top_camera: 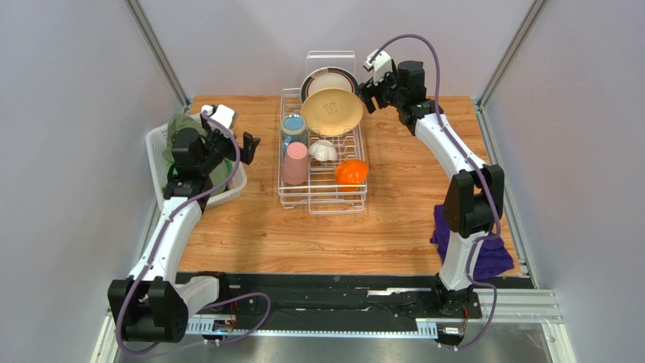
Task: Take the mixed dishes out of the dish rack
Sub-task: Pick up the plate from the dish rack.
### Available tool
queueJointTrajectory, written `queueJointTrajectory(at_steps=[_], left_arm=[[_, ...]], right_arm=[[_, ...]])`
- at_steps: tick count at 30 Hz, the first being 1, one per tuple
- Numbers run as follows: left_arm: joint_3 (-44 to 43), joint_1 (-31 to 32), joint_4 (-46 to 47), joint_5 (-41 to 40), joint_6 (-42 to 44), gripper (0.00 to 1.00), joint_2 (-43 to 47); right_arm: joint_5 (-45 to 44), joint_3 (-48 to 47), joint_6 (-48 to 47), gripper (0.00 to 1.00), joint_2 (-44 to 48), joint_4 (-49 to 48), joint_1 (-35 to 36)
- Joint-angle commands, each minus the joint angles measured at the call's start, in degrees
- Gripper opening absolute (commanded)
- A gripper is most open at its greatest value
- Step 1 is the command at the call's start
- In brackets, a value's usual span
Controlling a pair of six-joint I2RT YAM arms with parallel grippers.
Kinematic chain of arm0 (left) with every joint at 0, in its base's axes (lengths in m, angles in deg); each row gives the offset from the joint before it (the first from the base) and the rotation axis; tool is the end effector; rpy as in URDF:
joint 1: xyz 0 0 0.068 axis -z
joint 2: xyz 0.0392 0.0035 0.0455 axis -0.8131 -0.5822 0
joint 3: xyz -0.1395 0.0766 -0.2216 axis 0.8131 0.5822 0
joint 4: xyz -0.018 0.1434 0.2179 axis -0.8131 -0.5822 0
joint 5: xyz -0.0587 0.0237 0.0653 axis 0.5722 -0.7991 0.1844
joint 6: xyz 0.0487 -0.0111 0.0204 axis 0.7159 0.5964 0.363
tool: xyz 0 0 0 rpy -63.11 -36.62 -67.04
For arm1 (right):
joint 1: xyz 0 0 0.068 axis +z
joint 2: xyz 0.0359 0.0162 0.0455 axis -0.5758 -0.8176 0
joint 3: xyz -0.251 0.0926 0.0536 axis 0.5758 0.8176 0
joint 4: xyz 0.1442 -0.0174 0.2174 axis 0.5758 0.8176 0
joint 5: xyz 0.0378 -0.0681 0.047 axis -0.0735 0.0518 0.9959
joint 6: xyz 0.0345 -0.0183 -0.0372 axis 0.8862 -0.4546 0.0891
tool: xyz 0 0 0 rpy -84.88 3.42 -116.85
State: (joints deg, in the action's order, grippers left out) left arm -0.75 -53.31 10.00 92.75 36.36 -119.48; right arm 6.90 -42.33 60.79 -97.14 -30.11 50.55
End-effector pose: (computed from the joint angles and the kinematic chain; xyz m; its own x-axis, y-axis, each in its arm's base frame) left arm 0.2549 -0.0196 0.3391 -0.0805 0.1278 -0.9885 0.4419 0.8935 0.0795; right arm 0.4400 0.1306 0.3478 -0.0847 -0.4479 -0.8901 -0.5802 0.7484 -0.3214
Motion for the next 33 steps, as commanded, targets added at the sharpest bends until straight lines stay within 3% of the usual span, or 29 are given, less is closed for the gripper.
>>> queueJointTrajectory(at_steps=[1, 13, 20, 25, 28, 33], left_arm=[[0.8, -0.2, 4.0, 5.3, 3.8, 0.99, -0.3], [0.5, -0.2, 3.3, 6.2, 7.3, 0.99, -2.4], [0.2, -0.3, 3.8, 6.7, 8.9, 0.99, -3.3], [0.1, -0.2, 4.0, 6.3, 9.7, 0.99, -3.3], [0.2, -0.3, 4.0, 6.2, 10.0, 0.99, -3.2], [0.6, -0.2, 4.5, 6.2, 10.6, 0.99, -2.7]], right_arm=[[4.9, -5.3, -3.3, 0.76, -4.7, -3.5, 0.5], [7.5, -7.0, -6.9, 0.71, -9.3, -5.1, 1.9], [7.6, -9.0, -8.4, 0.45, -13.0, -7.6, 2.5], [7.2, -10.6, -9.6, 0.39, -15.1, -8.2, 3.1], [7.1, -11.4, -9.8, 0.25, -15.5, -7.9, 3.5], [6.6, -10.6, -11.0, 0.17, -13.7, -7.5, 4.0]])
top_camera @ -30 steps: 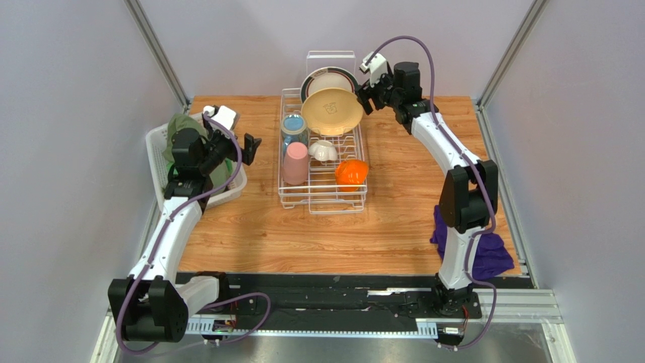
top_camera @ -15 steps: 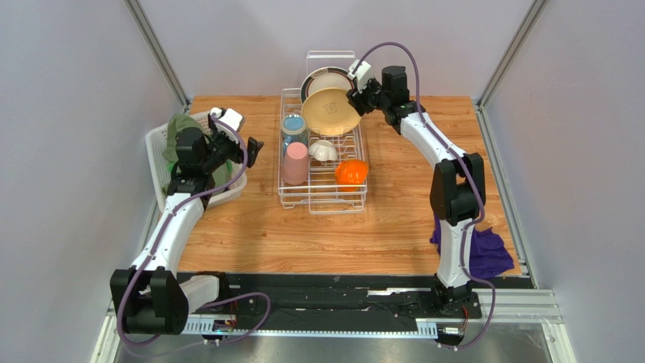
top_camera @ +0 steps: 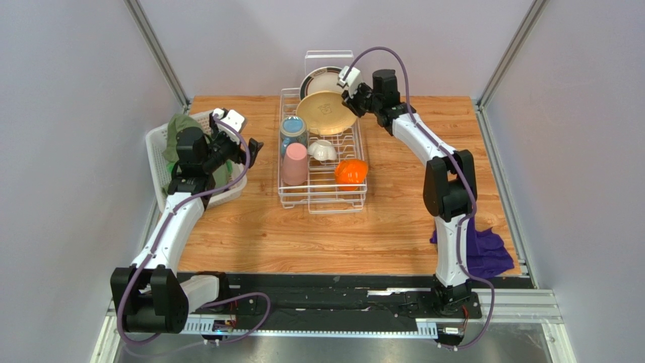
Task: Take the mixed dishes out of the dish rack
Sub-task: Pick up the plate from the dish rack.
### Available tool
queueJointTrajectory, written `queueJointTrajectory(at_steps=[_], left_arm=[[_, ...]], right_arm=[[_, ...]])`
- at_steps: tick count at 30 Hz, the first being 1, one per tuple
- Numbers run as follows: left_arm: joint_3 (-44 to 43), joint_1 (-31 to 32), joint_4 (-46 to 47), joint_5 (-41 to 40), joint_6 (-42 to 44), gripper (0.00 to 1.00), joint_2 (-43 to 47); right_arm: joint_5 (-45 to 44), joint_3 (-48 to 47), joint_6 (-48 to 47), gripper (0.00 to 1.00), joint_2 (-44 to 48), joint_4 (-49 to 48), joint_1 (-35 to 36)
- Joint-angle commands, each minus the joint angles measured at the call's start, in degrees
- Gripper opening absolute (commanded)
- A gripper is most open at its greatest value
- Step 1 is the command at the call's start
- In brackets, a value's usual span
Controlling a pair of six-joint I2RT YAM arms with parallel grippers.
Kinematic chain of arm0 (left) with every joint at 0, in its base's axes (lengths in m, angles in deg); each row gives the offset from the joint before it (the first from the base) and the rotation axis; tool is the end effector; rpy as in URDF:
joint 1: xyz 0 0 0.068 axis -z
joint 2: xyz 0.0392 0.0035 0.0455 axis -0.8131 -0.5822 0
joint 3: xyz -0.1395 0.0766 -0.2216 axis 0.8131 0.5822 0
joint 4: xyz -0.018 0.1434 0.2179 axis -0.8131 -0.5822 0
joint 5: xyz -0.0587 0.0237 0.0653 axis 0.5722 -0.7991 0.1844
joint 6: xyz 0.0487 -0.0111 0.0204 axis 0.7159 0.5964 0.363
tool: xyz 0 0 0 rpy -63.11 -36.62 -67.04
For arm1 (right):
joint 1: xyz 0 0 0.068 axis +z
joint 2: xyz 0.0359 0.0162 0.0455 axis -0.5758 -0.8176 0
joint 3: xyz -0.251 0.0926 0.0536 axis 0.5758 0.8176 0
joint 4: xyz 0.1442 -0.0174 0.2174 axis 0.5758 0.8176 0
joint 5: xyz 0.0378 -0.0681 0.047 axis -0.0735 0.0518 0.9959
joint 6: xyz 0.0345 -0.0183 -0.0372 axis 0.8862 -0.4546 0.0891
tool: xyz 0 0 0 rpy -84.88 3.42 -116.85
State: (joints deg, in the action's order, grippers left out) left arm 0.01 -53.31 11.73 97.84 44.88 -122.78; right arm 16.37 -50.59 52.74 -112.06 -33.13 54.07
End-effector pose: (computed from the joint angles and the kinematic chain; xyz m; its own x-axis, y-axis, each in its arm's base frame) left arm 0.2663 -0.0226 0.3239 -0.0315 0.2477 -0.9683 0.5317 0.8245 0.1936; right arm 0.4841 0.1814 0.2825 0.0452 -0.5106 -0.8586 -0.7510 0.5494 -0.3663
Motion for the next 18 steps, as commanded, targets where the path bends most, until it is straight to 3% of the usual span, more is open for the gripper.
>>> queueJointTrajectory(at_steps=[1, 18], left_arm=[[-0.1, -0.2, 2.7, 1.1, 2.1, 0.99, 0.8], [0.5, -0.2, 3.4, 2.0, 0.7, 0.99, 2.8]], right_arm=[[-3.0, -2.2, -2.9, 0.15, 1.6, -4.4, 0.5], [-5.0, -4.5, 0.3, 0.00, 11.1, 1.4, 0.5]])
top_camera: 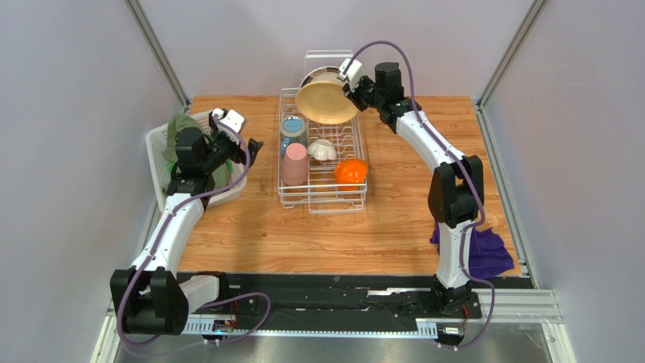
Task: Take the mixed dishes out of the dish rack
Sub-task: Pick up the plate from the dish rack, then place the plate at the center of the board.
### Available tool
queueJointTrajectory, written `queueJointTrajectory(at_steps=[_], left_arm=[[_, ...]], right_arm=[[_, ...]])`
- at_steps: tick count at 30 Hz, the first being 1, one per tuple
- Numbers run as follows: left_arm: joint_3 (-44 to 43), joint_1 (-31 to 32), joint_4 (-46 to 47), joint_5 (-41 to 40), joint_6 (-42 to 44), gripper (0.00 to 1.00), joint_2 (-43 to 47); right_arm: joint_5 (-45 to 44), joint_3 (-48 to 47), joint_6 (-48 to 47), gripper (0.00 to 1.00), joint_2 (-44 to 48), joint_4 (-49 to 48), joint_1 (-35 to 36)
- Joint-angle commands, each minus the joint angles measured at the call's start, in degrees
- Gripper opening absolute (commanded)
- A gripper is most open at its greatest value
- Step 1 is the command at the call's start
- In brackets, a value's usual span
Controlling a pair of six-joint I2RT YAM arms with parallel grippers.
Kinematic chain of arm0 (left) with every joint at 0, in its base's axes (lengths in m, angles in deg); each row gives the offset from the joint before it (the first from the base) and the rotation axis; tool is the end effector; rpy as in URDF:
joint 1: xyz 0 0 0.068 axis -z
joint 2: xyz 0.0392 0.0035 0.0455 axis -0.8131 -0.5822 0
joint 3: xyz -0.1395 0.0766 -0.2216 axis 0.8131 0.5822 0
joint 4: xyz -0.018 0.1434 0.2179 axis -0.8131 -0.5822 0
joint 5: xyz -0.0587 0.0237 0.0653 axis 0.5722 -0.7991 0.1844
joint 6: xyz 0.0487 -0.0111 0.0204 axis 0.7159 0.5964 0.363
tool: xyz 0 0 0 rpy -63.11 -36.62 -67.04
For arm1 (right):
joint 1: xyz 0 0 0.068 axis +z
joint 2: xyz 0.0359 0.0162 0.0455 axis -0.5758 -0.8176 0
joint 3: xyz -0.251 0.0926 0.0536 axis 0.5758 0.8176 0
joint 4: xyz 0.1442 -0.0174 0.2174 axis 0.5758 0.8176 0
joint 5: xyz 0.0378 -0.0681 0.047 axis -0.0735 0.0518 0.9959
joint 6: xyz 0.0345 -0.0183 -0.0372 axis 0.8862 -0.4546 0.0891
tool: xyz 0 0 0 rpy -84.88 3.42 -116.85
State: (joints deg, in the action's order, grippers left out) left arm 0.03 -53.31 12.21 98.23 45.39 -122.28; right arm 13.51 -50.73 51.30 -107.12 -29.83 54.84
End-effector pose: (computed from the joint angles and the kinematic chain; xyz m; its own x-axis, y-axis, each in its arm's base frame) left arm 0.2645 -0.0228 0.3268 -0.0089 0.2537 -0.9672 0.5340 0.8190 0.2099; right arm 0.4655 0.1803 0.3195 0.0768 -0.5330 -0.8426 -0.7174 0.5574 -0.4180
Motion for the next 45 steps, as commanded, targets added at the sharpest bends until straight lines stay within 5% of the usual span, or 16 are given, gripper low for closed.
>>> queueJointTrajectory(at_steps=[1, 11, 23, 45], left_arm=[[0.4, -0.2, 2.8, 1.6, 0.1, 0.99, 2.5], [-0.2, -0.3, 0.9, 1.9, -1.3, 0.99, 4.7], [-1.6, -0.2, -7.7, 1.2, 1.3, 0.99, 4.1], [-2.1, -0.3, -14.8, 5.2, 4.3, 0.99, 1.8]], right_arm=[[-2.2, -4.8, 2.5, 0.00, 6.4, -1.6, -0.3], [-2.9, -8.4, 23.2, 0.00, 9.5, 5.6, -8.0], [5.1, 5.0, 43.9, 0.00, 15.2, 10.4, -24.2], [2.3, 5.5, 50.5, 0.00, -2.3, 15.3, -32.2]])
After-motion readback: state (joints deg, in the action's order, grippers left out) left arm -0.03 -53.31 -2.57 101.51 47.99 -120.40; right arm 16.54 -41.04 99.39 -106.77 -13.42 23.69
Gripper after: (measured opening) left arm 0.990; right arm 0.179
